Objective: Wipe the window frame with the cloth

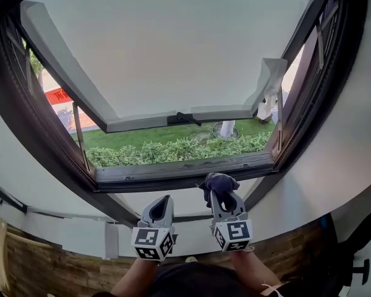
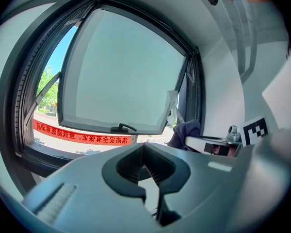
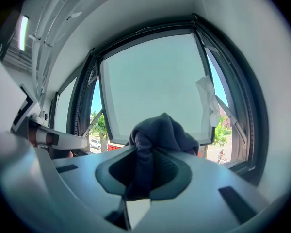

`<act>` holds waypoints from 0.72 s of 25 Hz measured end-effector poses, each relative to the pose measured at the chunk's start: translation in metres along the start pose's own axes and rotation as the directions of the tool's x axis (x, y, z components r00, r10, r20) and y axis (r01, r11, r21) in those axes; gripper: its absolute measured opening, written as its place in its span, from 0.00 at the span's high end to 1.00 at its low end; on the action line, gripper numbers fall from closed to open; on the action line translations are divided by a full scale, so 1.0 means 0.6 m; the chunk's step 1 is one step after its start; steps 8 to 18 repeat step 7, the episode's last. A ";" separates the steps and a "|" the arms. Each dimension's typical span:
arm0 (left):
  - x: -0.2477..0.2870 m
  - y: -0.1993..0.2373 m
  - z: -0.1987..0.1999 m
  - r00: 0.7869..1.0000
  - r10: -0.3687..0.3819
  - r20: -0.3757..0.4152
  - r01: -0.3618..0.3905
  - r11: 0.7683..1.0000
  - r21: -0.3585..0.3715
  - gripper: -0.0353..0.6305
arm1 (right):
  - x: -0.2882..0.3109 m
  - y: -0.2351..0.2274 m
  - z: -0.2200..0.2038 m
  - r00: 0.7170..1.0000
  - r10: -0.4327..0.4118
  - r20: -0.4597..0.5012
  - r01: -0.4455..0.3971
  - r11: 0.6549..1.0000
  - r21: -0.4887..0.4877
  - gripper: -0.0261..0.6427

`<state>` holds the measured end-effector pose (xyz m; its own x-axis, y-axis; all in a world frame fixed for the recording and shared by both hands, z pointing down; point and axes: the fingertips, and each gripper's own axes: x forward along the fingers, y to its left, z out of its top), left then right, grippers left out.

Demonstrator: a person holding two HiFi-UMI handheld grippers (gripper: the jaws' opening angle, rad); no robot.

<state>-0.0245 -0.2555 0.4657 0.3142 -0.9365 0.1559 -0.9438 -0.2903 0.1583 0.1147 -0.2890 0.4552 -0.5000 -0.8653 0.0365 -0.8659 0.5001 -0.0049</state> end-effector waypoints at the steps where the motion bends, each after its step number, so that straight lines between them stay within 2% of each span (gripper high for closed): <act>1: -0.001 0.000 -0.001 1.000 0.002 -0.001 -0.002 1.000 0.000 0.93 | 0.000 0.003 0.000 1.000 0.004 0.001 -0.004 1.000 -0.006 0.86; 18: -0.003 0.011 -0.002 1.000 0.018 -0.001 -0.018 1.000 -0.003 0.93 | 0.009 0.013 0.005 1.000 0.023 0.020 -0.022 0.999 -0.030 0.86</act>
